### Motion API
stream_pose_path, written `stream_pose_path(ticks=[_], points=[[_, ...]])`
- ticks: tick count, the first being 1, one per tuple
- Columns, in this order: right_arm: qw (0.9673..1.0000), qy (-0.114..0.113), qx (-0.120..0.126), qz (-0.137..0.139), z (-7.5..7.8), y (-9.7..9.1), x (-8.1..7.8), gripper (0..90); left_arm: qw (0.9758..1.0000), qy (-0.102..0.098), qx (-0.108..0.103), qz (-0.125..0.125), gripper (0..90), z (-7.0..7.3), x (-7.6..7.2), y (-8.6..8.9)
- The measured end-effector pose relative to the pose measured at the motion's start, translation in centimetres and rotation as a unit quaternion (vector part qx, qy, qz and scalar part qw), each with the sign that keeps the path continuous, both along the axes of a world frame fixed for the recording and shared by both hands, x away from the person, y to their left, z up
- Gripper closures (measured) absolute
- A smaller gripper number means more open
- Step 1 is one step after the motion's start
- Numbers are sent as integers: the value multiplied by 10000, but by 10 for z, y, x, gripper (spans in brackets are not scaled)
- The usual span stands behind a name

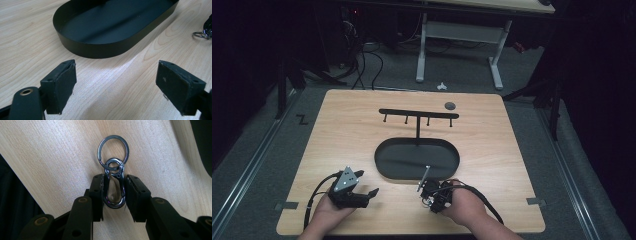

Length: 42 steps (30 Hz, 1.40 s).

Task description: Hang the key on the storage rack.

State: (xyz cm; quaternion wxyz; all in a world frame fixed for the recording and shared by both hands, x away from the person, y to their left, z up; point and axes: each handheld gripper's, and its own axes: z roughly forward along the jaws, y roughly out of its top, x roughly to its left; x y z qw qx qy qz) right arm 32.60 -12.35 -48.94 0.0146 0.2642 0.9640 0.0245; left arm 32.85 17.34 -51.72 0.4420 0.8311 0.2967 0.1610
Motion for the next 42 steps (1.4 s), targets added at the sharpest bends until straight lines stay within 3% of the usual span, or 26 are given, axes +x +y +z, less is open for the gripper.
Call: stream_pose_path(ticks=[9,13,24,42], points=[[10000,-10,8,-35,0,0,0,684,10000,3,12,1,174,0,0,0],[9999,86,67,-46,1,-2,0,685,10000,4,-10,14,174,0,1,1],[9991,-53,114,-403,38,-23,7,686,10000,1,-9,6,174,0,0,0],[9948,-89,354,-951,62,-53,18,686,10000,-3,-14,-1,174,0,0,0]])
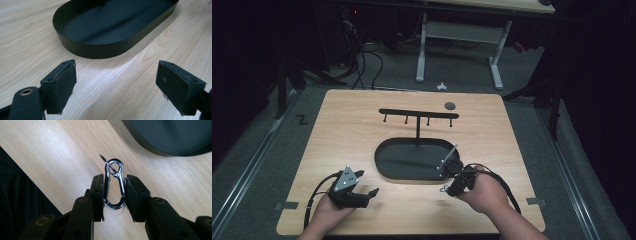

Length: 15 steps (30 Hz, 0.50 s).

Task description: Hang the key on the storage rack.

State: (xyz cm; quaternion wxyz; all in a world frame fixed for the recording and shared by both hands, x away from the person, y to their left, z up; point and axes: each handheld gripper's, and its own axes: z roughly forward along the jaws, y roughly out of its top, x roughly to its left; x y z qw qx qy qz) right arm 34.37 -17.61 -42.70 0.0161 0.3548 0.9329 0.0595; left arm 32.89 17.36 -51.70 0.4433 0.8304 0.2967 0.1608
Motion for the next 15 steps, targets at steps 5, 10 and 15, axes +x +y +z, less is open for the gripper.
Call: stream_pose_path(ticks=[5,10,15], points=[[9999,-41,38,-133,7,-6,3,686,10000,6,-2,3,174,0,0,0],[9996,-132,50,-236,16,-14,9,686,10000,-6,-16,2,174,0,0,0],[9984,-174,65,-528,27,-22,14,686,10000,3,-4,-10,174,0,0,0]])
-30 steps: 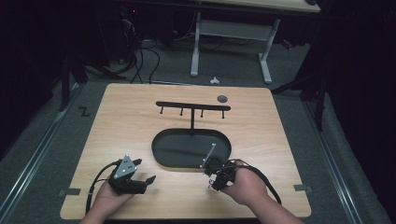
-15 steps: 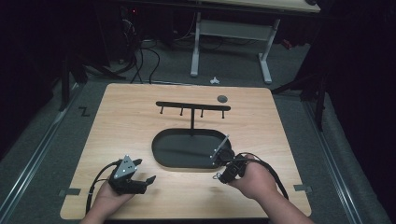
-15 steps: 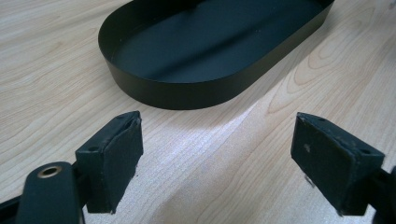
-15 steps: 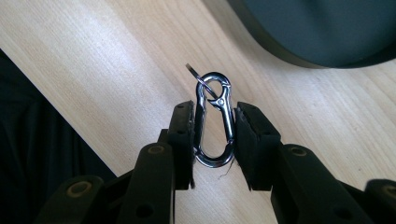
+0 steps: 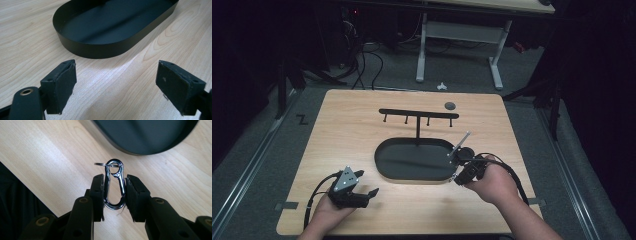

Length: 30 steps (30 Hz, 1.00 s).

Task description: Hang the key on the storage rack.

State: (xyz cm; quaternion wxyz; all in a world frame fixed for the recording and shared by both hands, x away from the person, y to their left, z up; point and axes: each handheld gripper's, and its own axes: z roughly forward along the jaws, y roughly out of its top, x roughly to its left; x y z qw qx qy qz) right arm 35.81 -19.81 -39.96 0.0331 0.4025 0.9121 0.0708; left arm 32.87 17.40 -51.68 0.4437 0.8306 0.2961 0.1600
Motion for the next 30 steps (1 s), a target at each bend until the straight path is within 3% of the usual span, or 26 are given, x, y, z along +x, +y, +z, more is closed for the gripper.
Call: stream_pose_path(ticks=[10,22,30], points=[[9997,-103,21,-233,15,-15,10,686,10000,8,-4,3,174,0,0,-1],[9984,-254,-47,-509,43,-26,23,687,10000,23,2,-2,174,0,0,0],[9980,-423,-24,-458,57,-26,33,687,10000,27,16,-8,174,0,0,-1]])
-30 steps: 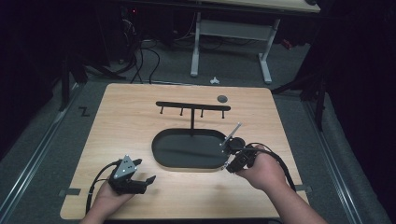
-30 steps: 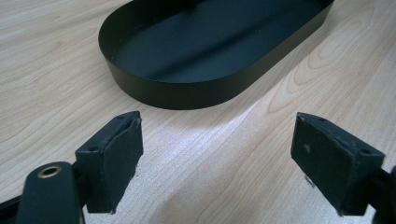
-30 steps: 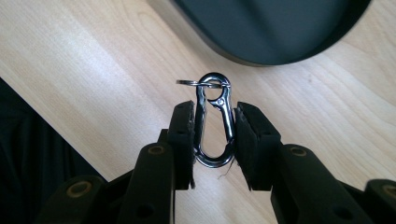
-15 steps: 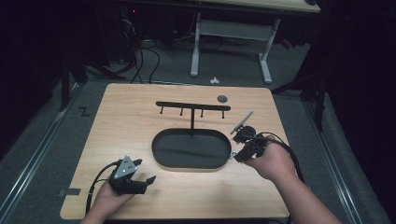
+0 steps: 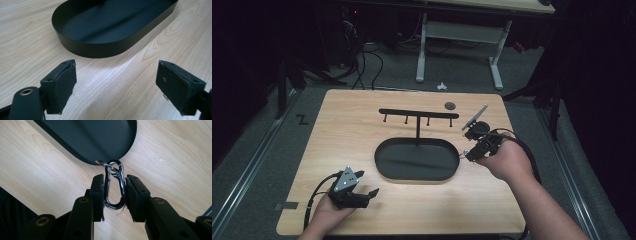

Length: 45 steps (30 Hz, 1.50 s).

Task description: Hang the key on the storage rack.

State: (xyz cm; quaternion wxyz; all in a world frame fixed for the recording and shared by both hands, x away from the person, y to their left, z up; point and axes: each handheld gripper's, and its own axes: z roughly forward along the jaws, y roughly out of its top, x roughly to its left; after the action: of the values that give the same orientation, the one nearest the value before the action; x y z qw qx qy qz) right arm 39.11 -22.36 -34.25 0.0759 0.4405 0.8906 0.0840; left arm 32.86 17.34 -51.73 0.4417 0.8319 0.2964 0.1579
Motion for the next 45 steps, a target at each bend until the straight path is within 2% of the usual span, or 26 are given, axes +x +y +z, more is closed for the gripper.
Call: stream_pose_path(ticks=[19,26,39,45], points=[[9999,-20,-12,-135,21,4,25,687,10000,-5,-14,-11,174,0,0,0],[9999,-33,-41,-150,28,11,35,687,10000,-16,-28,-10,174,1,0,1],[9998,-185,-64,-63,45,26,42,687,10000,-22,-14,-14,174,0,0,1],[9997,-189,-39,-161,52,31,43,688,10000,-24,-19,-9,174,1,0,1]])
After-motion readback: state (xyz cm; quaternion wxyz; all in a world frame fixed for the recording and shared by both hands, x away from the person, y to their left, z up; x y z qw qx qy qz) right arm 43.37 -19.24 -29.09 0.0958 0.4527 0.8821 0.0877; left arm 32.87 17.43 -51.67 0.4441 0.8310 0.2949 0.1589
